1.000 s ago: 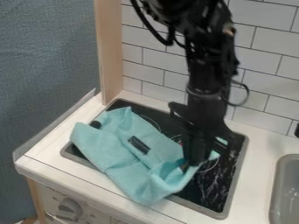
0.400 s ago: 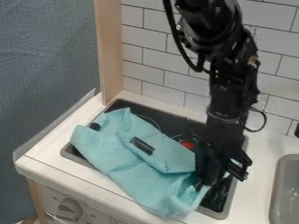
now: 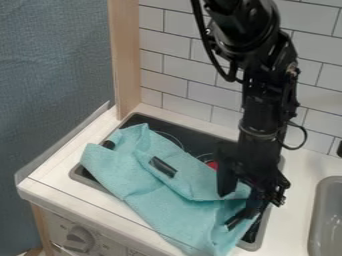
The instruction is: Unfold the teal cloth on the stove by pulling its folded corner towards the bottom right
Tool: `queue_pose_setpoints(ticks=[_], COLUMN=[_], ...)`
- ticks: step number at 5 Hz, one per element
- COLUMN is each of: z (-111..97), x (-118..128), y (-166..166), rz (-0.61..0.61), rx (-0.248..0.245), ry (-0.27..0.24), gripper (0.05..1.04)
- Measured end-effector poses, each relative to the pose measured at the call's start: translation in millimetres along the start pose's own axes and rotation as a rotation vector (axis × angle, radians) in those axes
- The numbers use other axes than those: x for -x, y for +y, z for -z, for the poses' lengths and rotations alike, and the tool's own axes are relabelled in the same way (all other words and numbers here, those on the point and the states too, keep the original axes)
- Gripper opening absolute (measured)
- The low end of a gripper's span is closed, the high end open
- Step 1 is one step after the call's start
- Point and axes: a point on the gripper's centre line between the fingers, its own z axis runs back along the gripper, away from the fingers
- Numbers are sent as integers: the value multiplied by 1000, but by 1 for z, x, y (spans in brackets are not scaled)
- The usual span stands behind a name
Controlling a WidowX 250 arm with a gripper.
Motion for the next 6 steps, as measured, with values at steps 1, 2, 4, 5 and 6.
queue_pose_setpoints(ticks=[1,2,4,5,6], z=[0,-15,-70,-71,-71], x=[2,5,8,8,8], y=[0,4,12,12,12], rz=[-3,-12,18,18,16], rx=[-2,-46,-144,-144,-144], ry=[11,8,-106,-108,-109], gripper=[1028,1007,999,999,999])
